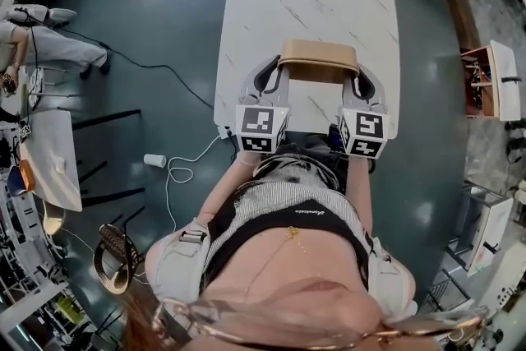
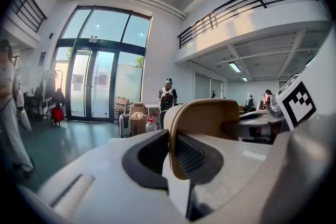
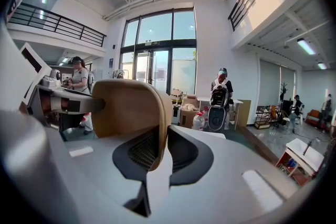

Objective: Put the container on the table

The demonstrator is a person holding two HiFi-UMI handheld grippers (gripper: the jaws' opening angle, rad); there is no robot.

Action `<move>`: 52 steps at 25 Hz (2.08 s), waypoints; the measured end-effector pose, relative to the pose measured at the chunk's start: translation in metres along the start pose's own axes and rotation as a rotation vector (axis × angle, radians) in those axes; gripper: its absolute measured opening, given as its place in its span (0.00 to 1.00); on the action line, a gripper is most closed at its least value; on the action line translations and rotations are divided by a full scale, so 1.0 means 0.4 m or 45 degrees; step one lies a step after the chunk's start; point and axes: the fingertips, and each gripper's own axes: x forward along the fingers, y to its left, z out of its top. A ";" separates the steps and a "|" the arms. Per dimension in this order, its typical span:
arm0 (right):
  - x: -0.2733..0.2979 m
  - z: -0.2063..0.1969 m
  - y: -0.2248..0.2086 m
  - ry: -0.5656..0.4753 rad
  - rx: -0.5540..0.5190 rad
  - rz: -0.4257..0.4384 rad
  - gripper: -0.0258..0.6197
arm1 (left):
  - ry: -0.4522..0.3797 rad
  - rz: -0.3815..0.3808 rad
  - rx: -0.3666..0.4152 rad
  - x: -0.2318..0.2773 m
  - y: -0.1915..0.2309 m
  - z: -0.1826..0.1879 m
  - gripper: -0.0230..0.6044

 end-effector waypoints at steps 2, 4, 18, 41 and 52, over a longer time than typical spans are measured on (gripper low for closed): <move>0.005 0.003 -0.031 -0.001 0.003 0.019 0.13 | -0.002 0.018 0.027 0.020 -0.021 0.011 0.08; 0.008 0.002 -0.069 -0.001 0.012 0.032 0.13 | -0.004 0.033 0.052 0.043 -0.049 0.022 0.08; 0.022 -0.024 -0.240 0.018 0.018 0.142 0.13 | 0.027 0.105 0.037 0.143 -0.186 0.031 0.09; 0.104 -0.006 -0.212 0.022 -0.002 0.186 0.13 | 0.034 0.175 0.014 0.169 -0.118 0.027 0.08; 0.167 0.035 -0.114 0.030 -0.013 0.100 0.13 | 0.030 0.079 0.001 0.175 0.019 0.037 0.08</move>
